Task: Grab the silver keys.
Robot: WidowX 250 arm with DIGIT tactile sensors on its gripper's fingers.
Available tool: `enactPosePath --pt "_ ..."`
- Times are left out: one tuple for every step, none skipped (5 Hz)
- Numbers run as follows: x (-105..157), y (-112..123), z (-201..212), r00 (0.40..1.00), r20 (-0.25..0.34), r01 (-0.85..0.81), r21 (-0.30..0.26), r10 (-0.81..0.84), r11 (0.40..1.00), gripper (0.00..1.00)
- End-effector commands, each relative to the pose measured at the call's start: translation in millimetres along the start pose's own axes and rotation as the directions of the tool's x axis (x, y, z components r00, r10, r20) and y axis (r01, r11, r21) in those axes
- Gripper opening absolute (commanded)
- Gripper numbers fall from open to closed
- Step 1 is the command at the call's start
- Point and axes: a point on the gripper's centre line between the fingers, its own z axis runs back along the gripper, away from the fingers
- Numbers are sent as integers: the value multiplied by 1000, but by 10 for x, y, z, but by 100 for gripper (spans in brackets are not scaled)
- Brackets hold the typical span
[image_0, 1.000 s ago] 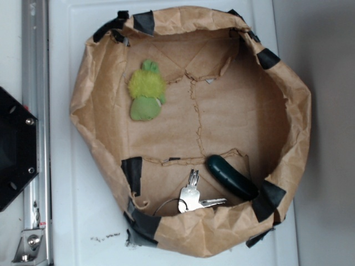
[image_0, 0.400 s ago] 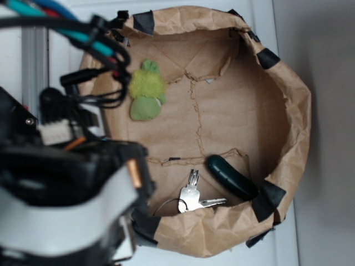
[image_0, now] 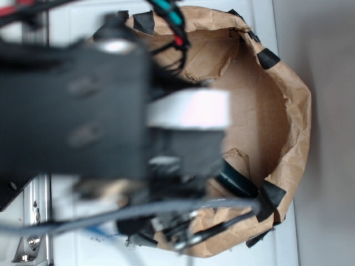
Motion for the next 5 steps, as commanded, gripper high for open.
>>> enactPosePath --pt "237 48 -123 979 -84 -197 -136 187 971 100" --pt "321 214 -271 973 -91 -229 -203 214 952 100" --pt "368 353 -505 969 -98 -245 -238 228 940 100" --pt "304 391 -805 963 -130 -259 -210 236 943 100" --pt "175 257 -985 962 -171 -247 -227 212 942 100"
